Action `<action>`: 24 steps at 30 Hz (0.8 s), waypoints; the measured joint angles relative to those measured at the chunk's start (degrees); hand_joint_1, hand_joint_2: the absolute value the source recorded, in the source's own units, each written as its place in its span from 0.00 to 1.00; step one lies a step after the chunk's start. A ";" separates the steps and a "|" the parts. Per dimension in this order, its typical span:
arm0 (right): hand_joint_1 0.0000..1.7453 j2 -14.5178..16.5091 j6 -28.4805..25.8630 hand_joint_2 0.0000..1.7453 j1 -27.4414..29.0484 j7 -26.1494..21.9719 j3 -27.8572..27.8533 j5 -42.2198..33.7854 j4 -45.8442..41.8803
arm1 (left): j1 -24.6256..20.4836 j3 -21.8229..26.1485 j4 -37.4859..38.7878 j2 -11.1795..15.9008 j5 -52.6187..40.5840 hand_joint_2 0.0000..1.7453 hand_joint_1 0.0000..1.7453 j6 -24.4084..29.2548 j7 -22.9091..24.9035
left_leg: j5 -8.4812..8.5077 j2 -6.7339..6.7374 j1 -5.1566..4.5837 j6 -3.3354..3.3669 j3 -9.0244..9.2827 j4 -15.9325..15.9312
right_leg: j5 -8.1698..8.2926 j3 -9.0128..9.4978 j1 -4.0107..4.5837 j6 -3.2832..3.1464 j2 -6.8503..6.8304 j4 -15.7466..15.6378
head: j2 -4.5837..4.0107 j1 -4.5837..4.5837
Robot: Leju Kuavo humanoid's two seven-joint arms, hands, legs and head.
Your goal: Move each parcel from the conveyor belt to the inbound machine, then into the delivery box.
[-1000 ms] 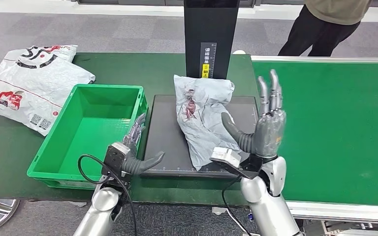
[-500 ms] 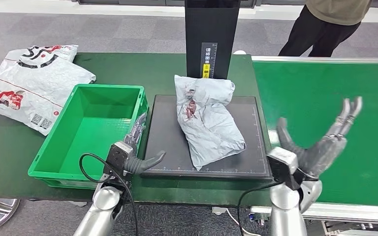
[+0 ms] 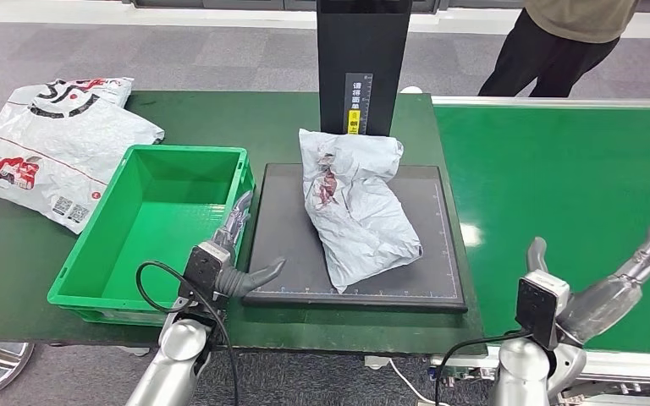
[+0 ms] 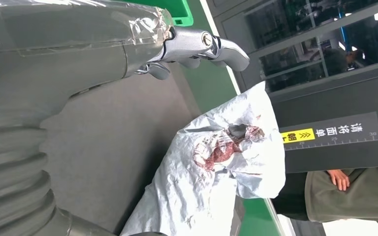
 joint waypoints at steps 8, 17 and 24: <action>0.00 -0.30 0.00 1.00 1.03 2.00 -1.58 -7.95 3.50 | 0.00 0.36 -0.26 -0.04 -0.07 1.00 0.00 -0.14 0.05 | 0.00 0.00 0.00 0.00 0.00 0.00 | 0.00 0.00 0.01 0.00 0.00 0.00 | 0.00 -0.01; 0.00 -0.68 0.02 1.00 2.61 2.11 -1.56 -9.42 6.00 | 0.01 0.83 -0.22 -0.05 -0.09 1.00 0.00 -0.38 0.05 | 0.00 -0.01 0.00 0.00 0.00 0.00 | 0.00 0.00 0.01 0.00 0.00 0.00 | 0.01 0.00; 0.00 -0.85 0.02 1.00 2.91 3.31 -1.19 -10.08 7.02 | -0.02 0.88 -0.15 -0.05 -0.85 1.00 0.00 -0.25 0.19 | 0.00 -0.01 0.00 0.00 0.00 0.00 | 0.00 0.01 0.00 0.00 0.00 0.00 | 0.00 0.01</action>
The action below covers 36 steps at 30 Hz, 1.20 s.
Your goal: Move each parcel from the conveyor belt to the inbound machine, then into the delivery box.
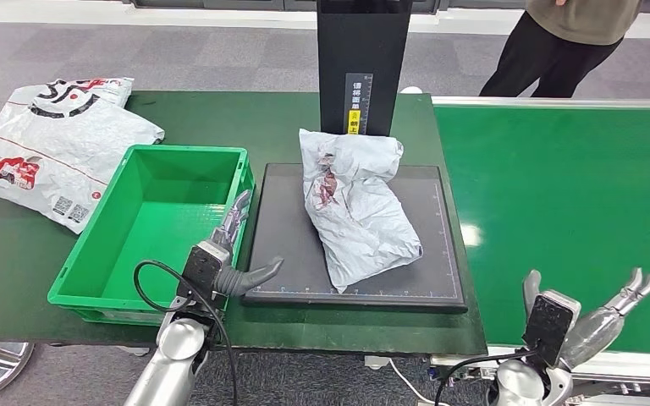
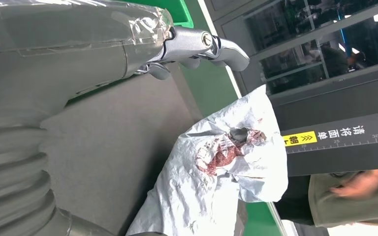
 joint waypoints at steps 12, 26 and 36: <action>0.00 -1.01 0.01 1.00 -1.31 3.31 5.72 0.31 4.49 | -12.32 -2.80 11.65 -0.52 -28.29 1.00 0.00 12.22 7.10 | 0.17 -0.01 0.00 0.06 -0.01 0.00 | 0.11 0.00 -0.01 0.06 -0.05 0.01 | 0.01 0.01; 0.00 -2.19 0.02 1.00 -4.43 5.82 10.30 1.53 8.93 | -22.07 -9.73 22.06 -3.97 -36.14 1.00 0.00 12.72 11.21 | 0.17 -0.01 -0.05 0.08 -0.02 0.01 | 0.14 -0.02 -0.07 0.08 -0.02 0.00 | 0.00 0.00; 0.00 -2.99 0.01 1.00 -4.80 6.78 12.40 0.93 9.75 | -25.43 -12.20 28.87 -5.44 -40.27 1.00 0.00 12.50 12.23 | 0.18 -0.01 -0.05 0.09 -0.02 0.01 | 0.15 -0.01 -0.08 0.09 -0.02 0.01 | 0.00 0.01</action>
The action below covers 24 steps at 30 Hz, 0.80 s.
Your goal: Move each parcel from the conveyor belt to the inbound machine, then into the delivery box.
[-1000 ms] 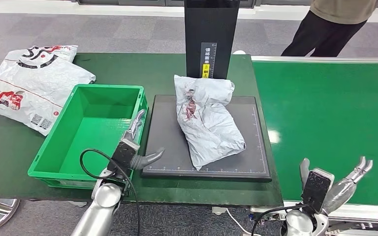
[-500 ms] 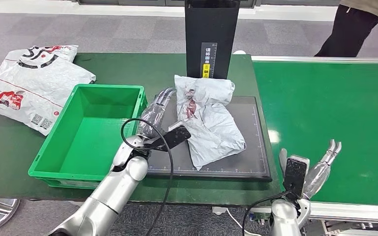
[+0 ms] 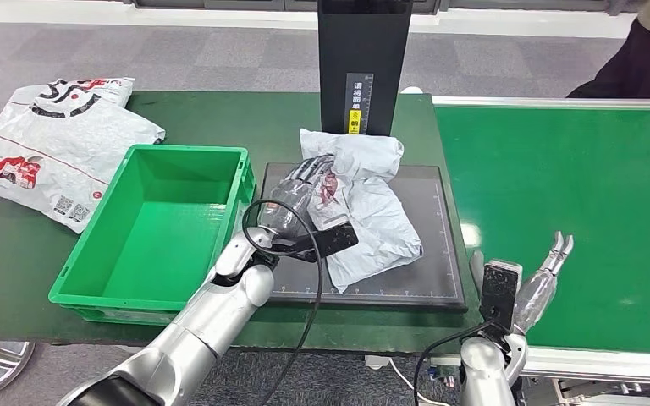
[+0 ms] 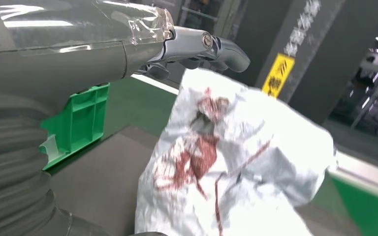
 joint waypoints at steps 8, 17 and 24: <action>0.00 -0.48 -0.01 1.00 -0.22 0.78 1.85 -0.21 0.33 | -1.42 -1.26 6.11 -0.30 -2.19 1.00 0.00 0.26 1.28 | 0.00 0.00 0.00 0.00 0.00 0.00 | 0.00 -0.01 0.01 0.00 0.00 0.00 | -0.01 0.00; 0.00 -0.93 -0.01 1.00 -0.21 0.76 3.40 -0.54 0.63 | -2.38 -1.34 9.85 -0.35 -2.79 1.00 0.00 -0.20 1.21 | 0.00 0.01 0.00 0.00 0.00 0.00 | 0.00 -0.01 0.00 0.00 0.00 0.00 | -0.01 0.00; 0.00 -1.19 -0.01 1.00 -0.22 0.77 4.14 -0.86 1.10 | -2.91 -2.12 11.41 -0.50 -3.36 1.00 0.00 -0.66 1.19 | 0.00 0.00 0.00 0.00 0.00 0.00 | 0.00 -0.01 0.00 0.00 -0.01 0.00 | 0.01 0.00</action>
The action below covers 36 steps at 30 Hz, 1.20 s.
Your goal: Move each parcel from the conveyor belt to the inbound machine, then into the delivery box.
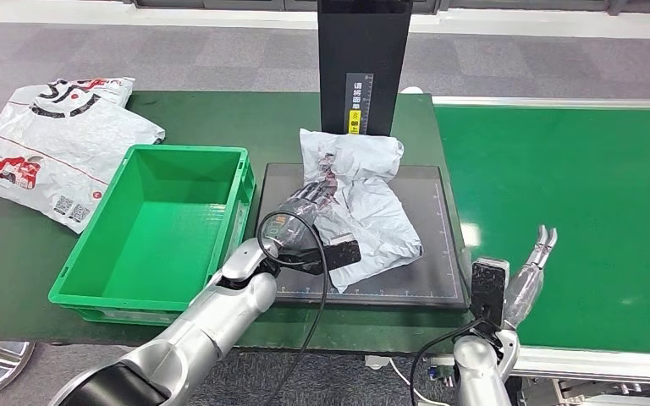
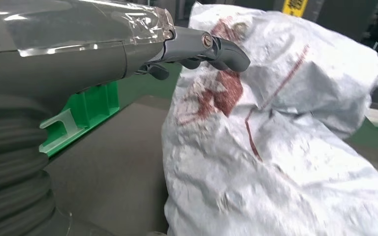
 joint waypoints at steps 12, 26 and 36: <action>0.00 -0.09 0.00 1.00 -0.61 1.43 1.67 0.45 1.31 | -1.56 -3.74 1.26 -3.36 -2.60 1.00 0.00 -0.86 0.42 | 0.00 -0.01 -0.01 0.00 -0.02 0.00 | 0.00 0.01 -0.01 0.00 -0.02 0.00 | -0.01 0.00; 0.00 -0.10 0.00 1.00 -1.69 1.36 2.44 -0.86 3.00 | -1.82 -7.90 0.31 -5.54 -3.11 1.00 0.00 -1.81 0.47 | 0.00 -0.01 0.00 0.00 -0.02 0.00 | 0.00 0.01 0.00 0.00 -0.02 0.00 | -0.01 0.00; 0.00 -0.11 0.00 1.00 -1.75 1.04 2.77 -1.38 3.14 | -1.78 -8.25 0.89 -5.51 -2.51 1.00 0.00 -2.11 1.31 | 0.00 -0.01 -0.01 0.00 -0.03 0.00 | 0.00 0.01 -0.01 0.00 -0.02 0.00 | -0.01 0.00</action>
